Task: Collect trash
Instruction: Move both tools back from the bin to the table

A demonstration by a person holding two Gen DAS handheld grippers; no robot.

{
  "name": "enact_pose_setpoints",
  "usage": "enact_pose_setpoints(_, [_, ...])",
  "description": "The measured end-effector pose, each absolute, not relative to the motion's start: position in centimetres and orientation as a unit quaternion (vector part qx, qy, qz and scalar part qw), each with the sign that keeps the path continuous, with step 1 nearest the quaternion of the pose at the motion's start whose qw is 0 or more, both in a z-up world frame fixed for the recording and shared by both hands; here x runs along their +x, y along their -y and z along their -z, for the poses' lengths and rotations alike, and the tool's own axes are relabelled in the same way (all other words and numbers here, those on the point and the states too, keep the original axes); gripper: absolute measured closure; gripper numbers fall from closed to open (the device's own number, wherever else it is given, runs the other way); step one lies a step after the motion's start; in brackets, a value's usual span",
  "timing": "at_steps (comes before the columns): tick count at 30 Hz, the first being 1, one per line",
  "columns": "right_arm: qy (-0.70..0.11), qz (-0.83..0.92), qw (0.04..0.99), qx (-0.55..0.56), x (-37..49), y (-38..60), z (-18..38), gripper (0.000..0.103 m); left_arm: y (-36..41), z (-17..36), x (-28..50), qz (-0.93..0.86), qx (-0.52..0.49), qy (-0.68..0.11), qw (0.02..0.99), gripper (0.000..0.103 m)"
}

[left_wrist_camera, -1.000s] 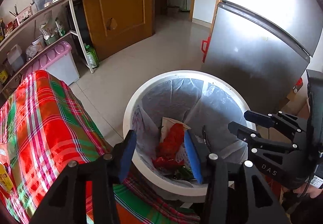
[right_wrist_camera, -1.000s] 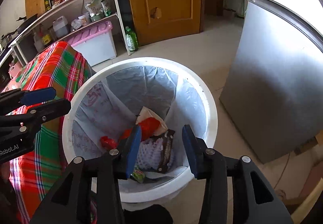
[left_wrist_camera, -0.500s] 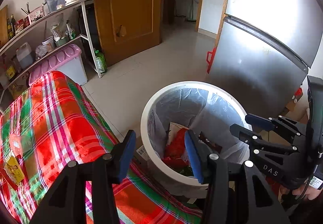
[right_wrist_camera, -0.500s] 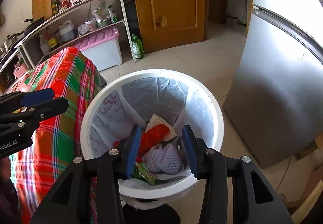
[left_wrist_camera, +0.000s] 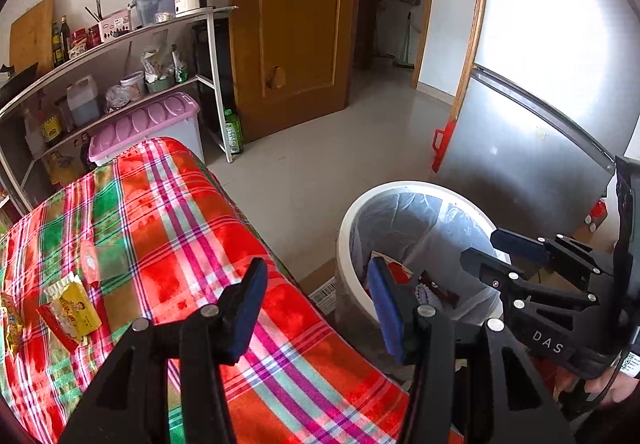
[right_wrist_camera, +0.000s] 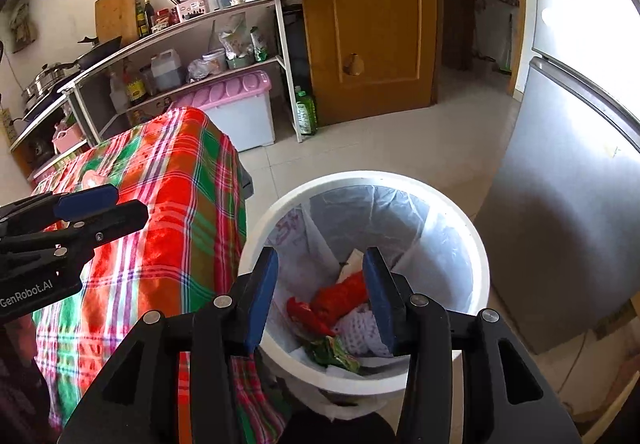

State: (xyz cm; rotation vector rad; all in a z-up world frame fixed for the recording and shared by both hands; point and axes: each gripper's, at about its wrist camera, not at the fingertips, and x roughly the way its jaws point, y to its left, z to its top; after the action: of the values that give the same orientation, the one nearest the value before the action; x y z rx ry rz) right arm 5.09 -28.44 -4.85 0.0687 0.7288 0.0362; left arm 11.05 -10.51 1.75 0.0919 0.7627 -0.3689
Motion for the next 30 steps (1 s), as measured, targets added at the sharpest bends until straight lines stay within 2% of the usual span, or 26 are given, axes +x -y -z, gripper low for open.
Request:
enact_pose_setpoints(5, [-0.350, -0.042, 0.935, 0.025, 5.2, 25.7, 4.1, 0.050, 7.4, -2.5, 10.0, 0.156, 0.033, -0.356, 0.921, 0.045])
enact_pose_setpoints(19, [-0.345, -0.122, 0.930, 0.001, 7.4, 16.3, 3.3, 0.050, -3.8, -2.9, 8.9, 0.058, -0.010, -0.351, 0.935, 0.039])
enact_pose_setpoints(30, [-0.347, -0.170, 0.922, -0.035, 10.0, 9.6, 1.9, 0.049, -13.3, -3.0, 8.8, -0.013, -0.049, -0.349, 0.936, 0.039])
